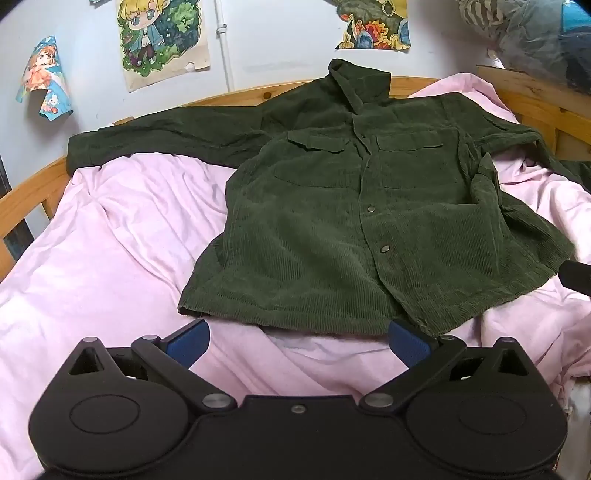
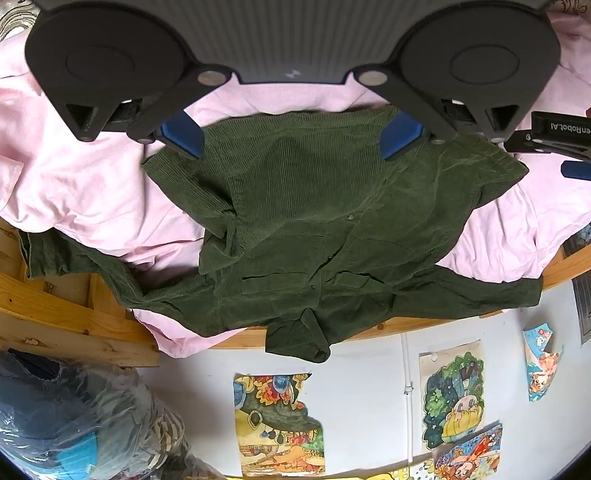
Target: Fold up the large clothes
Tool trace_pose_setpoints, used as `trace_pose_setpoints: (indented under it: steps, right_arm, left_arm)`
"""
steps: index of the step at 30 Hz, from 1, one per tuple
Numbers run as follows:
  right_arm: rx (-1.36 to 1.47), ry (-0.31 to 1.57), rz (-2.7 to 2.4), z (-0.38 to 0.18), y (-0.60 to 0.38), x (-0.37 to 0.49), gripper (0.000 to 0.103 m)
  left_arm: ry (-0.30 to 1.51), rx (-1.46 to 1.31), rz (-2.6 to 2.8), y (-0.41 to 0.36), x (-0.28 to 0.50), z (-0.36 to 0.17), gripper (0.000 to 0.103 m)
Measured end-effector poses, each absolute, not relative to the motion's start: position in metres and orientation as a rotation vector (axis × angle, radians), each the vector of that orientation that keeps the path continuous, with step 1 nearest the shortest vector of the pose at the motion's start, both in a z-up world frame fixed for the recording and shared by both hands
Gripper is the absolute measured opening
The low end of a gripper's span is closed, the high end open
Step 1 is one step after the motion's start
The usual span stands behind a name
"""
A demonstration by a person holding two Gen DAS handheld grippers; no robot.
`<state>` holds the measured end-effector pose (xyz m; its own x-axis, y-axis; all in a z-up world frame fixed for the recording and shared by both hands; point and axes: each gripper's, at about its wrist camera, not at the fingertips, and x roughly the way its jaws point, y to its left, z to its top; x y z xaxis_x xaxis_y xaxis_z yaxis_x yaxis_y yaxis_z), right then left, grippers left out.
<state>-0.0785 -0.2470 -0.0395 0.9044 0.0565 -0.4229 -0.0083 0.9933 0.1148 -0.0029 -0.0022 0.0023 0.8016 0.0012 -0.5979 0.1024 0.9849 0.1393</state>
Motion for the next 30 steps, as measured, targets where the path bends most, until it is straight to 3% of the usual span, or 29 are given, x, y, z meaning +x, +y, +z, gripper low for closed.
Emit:
trace_pose_setpoints:
  steps: [30]
  right_arm:
    - [0.114, 0.442, 0.034, -0.0420, -0.2460, -0.0775, 0.103]
  left_arm:
    - [0.636, 0.173, -0.054, -0.0025, -0.0030, 0.0022, 0.102]
